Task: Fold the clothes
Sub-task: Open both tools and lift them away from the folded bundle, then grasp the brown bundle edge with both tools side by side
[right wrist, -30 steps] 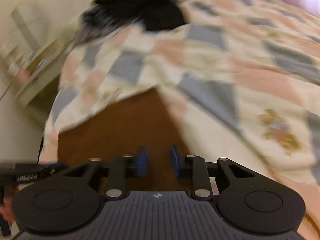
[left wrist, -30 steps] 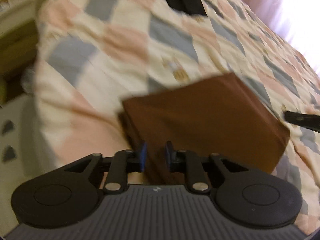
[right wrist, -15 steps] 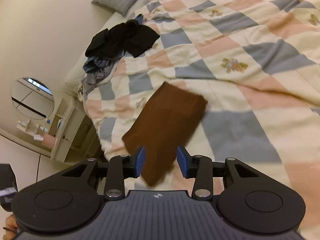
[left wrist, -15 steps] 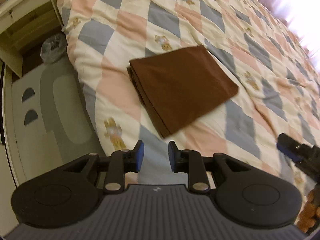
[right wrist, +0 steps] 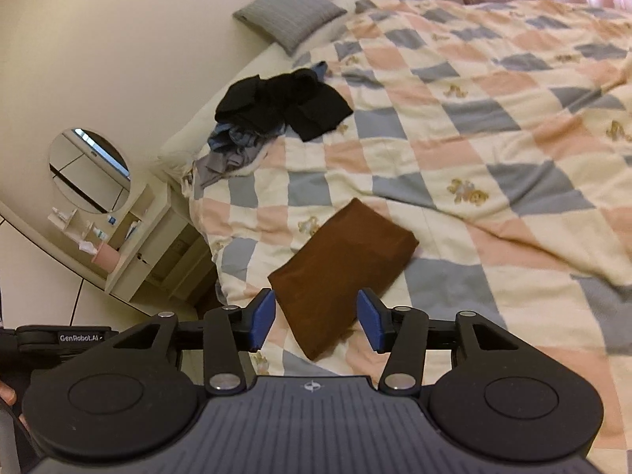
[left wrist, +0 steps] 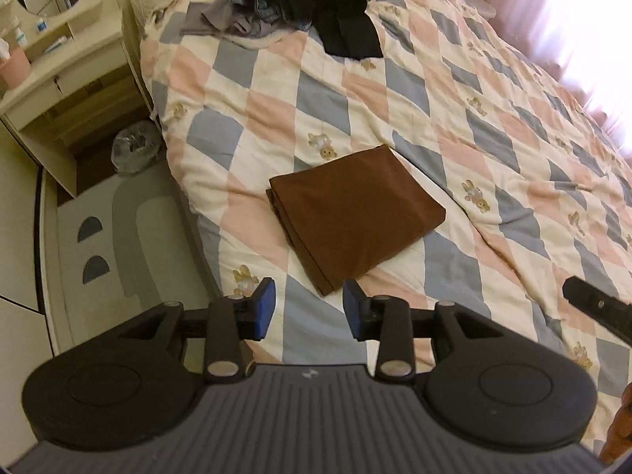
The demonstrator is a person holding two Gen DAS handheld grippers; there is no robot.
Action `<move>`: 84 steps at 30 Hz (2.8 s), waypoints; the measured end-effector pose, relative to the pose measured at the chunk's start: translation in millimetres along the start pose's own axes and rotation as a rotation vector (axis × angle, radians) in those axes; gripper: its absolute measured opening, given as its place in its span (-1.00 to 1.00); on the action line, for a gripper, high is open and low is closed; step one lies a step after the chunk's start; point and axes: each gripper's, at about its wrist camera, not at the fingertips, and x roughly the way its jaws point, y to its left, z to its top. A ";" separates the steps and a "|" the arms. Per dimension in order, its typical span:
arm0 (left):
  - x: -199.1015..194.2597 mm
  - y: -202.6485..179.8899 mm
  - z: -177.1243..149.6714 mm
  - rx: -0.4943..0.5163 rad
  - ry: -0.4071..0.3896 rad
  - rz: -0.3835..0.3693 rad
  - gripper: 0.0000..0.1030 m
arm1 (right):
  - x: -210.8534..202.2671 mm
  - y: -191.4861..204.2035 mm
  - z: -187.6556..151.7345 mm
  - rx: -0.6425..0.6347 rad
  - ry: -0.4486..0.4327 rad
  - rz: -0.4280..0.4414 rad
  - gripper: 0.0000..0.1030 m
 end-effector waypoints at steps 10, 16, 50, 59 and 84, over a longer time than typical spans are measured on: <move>-1.4 -4.7 -8.4 0.012 0.005 0.018 -0.28 | -9.2 -5.8 -4.4 -0.018 0.024 -0.015 0.03; 23.0 3.4 -12.7 -0.012 0.044 0.000 -0.25 | -0.5 -19.8 -12.2 0.022 0.068 -0.041 0.03; 345.3 145.1 -21.2 -0.870 0.224 -0.594 0.25 | 327.2 -99.7 -112.5 0.680 0.270 0.229 -0.48; 376.5 138.5 -12.5 -0.941 0.161 -0.690 0.36 | 315.4 -101.7 -102.5 0.791 0.250 0.341 -0.49; 404.9 116.4 18.5 -0.594 0.220 -0.667 -0.35 | 389.4 -155.3 144.8 -0.144 0.504 0.255 0.35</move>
